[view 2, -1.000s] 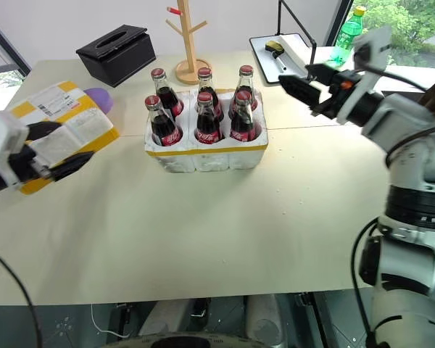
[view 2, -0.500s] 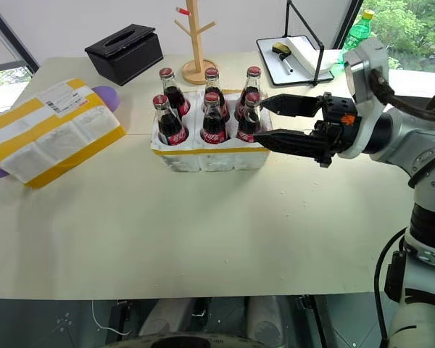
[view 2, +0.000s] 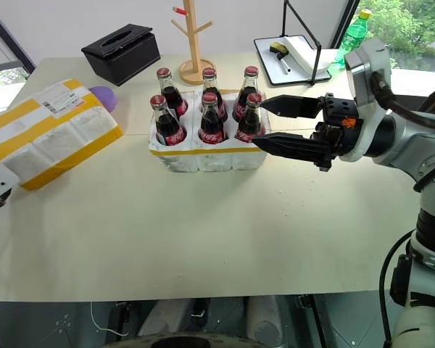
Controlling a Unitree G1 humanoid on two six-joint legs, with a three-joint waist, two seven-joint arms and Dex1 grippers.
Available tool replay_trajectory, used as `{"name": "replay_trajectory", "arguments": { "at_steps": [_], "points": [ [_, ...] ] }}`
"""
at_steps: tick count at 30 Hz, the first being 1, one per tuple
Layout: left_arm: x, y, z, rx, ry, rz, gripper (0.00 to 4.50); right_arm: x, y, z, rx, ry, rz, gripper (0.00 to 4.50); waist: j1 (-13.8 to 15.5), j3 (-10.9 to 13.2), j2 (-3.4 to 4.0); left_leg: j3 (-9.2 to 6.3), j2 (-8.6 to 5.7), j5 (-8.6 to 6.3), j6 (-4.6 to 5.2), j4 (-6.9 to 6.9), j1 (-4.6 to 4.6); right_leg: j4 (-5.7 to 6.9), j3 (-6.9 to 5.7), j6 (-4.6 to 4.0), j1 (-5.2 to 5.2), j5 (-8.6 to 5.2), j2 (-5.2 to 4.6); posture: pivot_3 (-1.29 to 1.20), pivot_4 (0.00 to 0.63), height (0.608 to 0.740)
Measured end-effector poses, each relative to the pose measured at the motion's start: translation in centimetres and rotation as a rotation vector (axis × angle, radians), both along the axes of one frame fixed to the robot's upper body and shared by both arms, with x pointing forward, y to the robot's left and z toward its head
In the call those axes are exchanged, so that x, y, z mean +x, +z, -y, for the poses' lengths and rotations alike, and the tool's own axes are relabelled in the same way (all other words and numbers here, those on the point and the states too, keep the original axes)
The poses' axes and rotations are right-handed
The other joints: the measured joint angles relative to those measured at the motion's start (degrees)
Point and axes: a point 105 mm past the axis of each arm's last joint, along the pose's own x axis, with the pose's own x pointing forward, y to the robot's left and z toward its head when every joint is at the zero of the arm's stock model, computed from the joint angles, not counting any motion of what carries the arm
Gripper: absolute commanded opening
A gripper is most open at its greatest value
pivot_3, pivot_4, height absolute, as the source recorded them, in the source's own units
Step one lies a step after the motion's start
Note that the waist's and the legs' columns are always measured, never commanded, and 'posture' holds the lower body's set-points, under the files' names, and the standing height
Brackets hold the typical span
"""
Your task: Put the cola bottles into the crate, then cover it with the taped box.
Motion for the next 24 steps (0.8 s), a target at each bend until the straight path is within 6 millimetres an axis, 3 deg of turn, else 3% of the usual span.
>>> {"name": "replay_trajectory", "arguments": {
  "at_steps": [10,13,19,20,24],
  "points": [
    [0.8,-1.1,-1.7,-0.030,0.081,0.018,4.50,-0.4,0.3,1.0,0.006,-0.066,0.006,4.47,0.10,-0.13,-0.23,0.01,-0.01,0.00,0.01,0.03,0.00,0.02,-0.01,0.01,0.02,0.01,0.00,0.00,0.150,0.736],
    [1.6,-1.0,-1.4,-0.027,0.069,0.019,3.64,-0.4,0.3,1.0,0.009,-0.071,0.002,4.50,0.17,-0.18,-0.32,0.00,-0.02,0.00,0.01,0.06,0.00,0.03,-0.01,0.01,0.04,0.01,0.00,0.00,0.150,0.736],
    [2.8,0.2,-1.0,-0.013,0.050,0.060,0.66,-0.3,0.1,1.1,0.003,-0.087,-0.006,4.50,0.04,-0.19,-0.34,0.01,-0.02,0.01,0.01,0.06,0.00,0.06,-0.01,0.02,0.02,0.01,0.00,0.00,0.150,0.736],
    [2.9,0.4,-1.0,-0.011,0.053,0.066,0.43,-0.3,0.0,1.2,0.001,-0.088,-0.007,4.50,0.06,-0.19,-0.34,0.01,-0.02,0.01,0.01,0.07,0.00,0.07,-0.01,0.02,0.02,0.01,0.00,0.00,0.150,0.736],
    [2.8,0.2,-1.1,-0.007,0.054,0.059,0.43,-0.3,-0.4,1.5,-0.016,-0.104,-0.026,4.50,0.13,-0.20,-0.35,0.01,-0.04,0.01,0.02,0.09,0.00,0.07,0.00,0.02,0.04,0.01,-0.02,0.00,0.150,0.736]
  ]
}}
